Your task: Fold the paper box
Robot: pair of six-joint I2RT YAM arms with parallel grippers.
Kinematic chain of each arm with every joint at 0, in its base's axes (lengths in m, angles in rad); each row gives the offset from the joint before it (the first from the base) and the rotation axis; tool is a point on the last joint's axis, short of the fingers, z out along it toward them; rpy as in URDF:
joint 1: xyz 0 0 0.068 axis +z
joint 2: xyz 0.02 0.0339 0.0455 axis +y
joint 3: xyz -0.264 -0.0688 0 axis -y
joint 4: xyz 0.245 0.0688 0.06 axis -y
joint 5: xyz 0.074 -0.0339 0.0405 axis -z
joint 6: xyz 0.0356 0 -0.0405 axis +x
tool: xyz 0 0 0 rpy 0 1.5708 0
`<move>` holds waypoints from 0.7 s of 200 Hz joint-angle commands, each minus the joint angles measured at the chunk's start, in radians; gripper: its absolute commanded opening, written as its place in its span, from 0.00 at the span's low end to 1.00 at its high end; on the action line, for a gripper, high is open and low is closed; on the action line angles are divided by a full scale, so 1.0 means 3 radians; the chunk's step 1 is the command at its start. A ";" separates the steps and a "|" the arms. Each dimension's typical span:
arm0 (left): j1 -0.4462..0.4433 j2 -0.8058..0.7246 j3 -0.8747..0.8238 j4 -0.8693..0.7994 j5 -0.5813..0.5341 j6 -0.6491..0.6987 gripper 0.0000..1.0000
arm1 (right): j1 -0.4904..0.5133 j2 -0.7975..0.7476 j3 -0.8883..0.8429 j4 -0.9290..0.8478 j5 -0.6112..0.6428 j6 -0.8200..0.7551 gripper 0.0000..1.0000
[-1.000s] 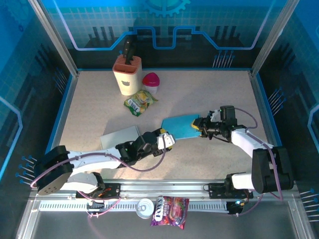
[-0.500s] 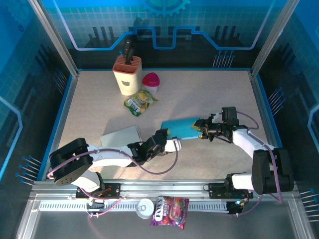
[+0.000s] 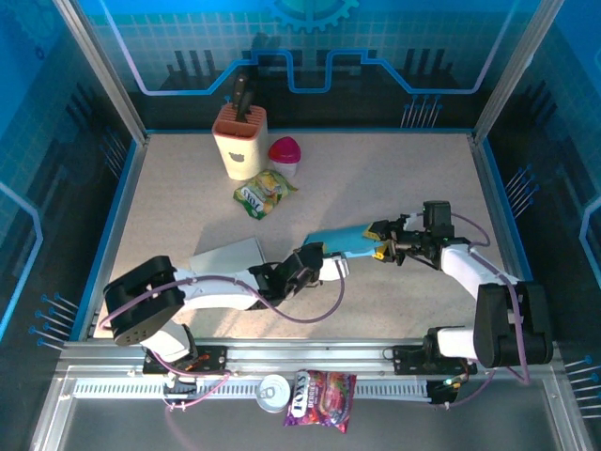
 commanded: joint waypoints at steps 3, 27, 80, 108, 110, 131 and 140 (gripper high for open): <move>-0.0008 -0.0228 0.0197 -0.0663 0.0160 -0.0298 0.32 | -0.0159 -0.0196 0.0001 -0.0022 -0.0103 -0.0109 0.56; -0.0004 -0.0415 0.0366 -0.1356 0.0411 -0.0646 0.31 | -0.0344 -0.0664 0.0209 -0.0688 0.0221 -0.0597 0.70; 0.0092 -0.0453 0.0994 -0.2794 0.1136 -0.1221 0.32 | -0.0405 -0.1582 0.0447 -0.1780 0.1349 -0.1266 0.69; 0.0298 -0.0165 0.1433 -0.3403 0.1521 -0.1322 0.27 | -0.0024 -0.1998 0.0291 -0.1982 0.1906 -0.1035 0.62; 0.0310 -0.0142 0.1458 -0.3427 0.1537 -0.1326 0.27 | 0.0015 -0.2033 0.0274 -0.1978 0.1956 -0.1002 0.61; 0.0433 0.0063 0.1666 -0.3626 0.1610 -0.1353 0.26 | 0.0557 -0.2360 0.0067 -0.1956 0.2497 -0.0566 0.58; 0.0469 0.0135 0.1740 -0.3685 0.1647 -0.1342 0.26 | 0.0833 -0.2450 -0.0007 -0.1939 0.2744 -0.0367 0.57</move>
